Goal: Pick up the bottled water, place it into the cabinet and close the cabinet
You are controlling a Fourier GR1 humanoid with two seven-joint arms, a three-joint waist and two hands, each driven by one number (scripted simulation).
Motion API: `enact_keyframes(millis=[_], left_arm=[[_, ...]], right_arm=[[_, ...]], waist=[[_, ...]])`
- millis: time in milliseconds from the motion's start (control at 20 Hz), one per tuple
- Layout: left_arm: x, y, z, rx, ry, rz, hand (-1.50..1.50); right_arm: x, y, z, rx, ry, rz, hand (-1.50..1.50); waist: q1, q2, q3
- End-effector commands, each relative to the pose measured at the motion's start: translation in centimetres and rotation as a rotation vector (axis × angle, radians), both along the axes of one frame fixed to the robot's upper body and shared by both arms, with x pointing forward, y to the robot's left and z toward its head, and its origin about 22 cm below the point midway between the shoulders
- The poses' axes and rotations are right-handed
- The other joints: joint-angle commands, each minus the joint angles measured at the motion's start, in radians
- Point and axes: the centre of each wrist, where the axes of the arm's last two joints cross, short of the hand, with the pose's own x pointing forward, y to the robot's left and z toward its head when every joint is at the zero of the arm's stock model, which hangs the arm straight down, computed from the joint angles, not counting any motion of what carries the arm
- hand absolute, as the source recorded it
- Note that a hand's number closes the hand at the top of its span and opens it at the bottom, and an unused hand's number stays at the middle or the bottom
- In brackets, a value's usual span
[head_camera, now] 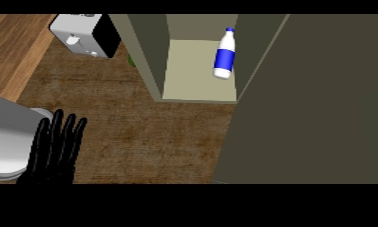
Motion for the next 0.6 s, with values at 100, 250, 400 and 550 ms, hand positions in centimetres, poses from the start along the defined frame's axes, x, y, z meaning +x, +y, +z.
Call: enact_keyframes(millis=[100, 250, 400, 550], left_arm=[[-0.8, 1.4, 0.3, -0.005, 0.004, -0.002, -1.50], [-1.1, 1.2, -0.1, 0.006, 0.002, -0.017, -1.50], [-0.6, 1.8, 0.6, 0.000, -0.022, -0.026, -1.50], [-0.9, 2.5, 0.3, -0.007, -0.006, -0.031, -1.50]], right_arm=[[0.1, 4.0, 1.6, 0.031, -0.091, -0.011, 1.50], [0.7, 4.4, 2.0, 0.020, -0.120, -0.013, 1.50], [1.2, 4.7, 2.0, -0.003, -0.129, 0.000, 1.50], [1.7, 4.8, 1.9, -0.003, -0.114, 0.005, 1.50]], waist=[[0.010, 0.003, -0.001], [0.011, 0.004, -0.001], [0.014, 0.007, -0.002], [0.029, 0.012, -0.003]])
